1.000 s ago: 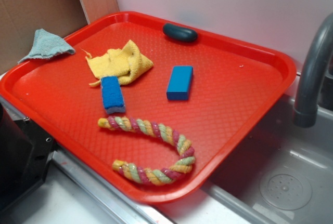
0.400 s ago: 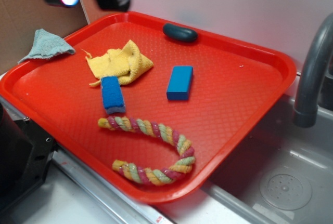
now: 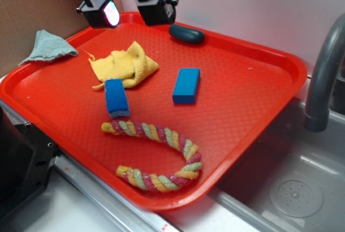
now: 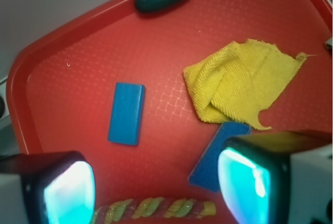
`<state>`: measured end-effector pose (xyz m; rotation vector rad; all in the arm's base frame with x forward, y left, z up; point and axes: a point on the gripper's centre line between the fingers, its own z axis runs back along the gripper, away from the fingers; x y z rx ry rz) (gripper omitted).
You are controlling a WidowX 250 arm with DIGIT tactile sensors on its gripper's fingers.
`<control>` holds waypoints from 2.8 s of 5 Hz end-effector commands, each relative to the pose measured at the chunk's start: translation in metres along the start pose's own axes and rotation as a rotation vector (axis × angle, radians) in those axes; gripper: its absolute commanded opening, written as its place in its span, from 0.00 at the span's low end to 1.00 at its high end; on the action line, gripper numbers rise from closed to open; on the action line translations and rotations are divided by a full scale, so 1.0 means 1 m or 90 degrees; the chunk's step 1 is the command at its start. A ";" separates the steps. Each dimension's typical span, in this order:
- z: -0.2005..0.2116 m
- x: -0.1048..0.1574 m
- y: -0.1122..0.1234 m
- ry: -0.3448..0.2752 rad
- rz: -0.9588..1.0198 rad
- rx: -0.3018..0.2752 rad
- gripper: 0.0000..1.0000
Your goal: Grab the blue block.
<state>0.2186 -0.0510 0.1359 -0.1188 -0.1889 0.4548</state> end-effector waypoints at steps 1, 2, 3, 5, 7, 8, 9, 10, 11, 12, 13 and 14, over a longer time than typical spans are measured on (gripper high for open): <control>0.008 0.008 -0.003 -0.015 0.004 -0.013 1.00; -0.019 0.007 -0.014 0.003 0.051 -0.022 1.00; -0.043 0.007 -0.026 0.001 0.104 -0.037 1.00; -0.088 0.015 -0.036 0.018 0.105 -0.035 1.00; -0.125 0.027 -0.039 0.080 0.080 0.024 1.00; -0.118 0.021 -0.033 0.090 0.055 0.111 0.00; -0.083 0.020 -0.033 0.090 0.018 0.098 0.00; -0.031 0.014 -0.030 0.066 -0.052 0.075 0.00; 0.020 0.008 -0.025 0.036 -0.120 0.074 0.00; 0.051 0.003 -0.020 0.024 -0.126 0.052 0.00; 0.077 0.008 -0.020 0.009 -0.096 0.061 0.00; 0.073 0.015 -0.016 0.018 -0.073 0.081 0.00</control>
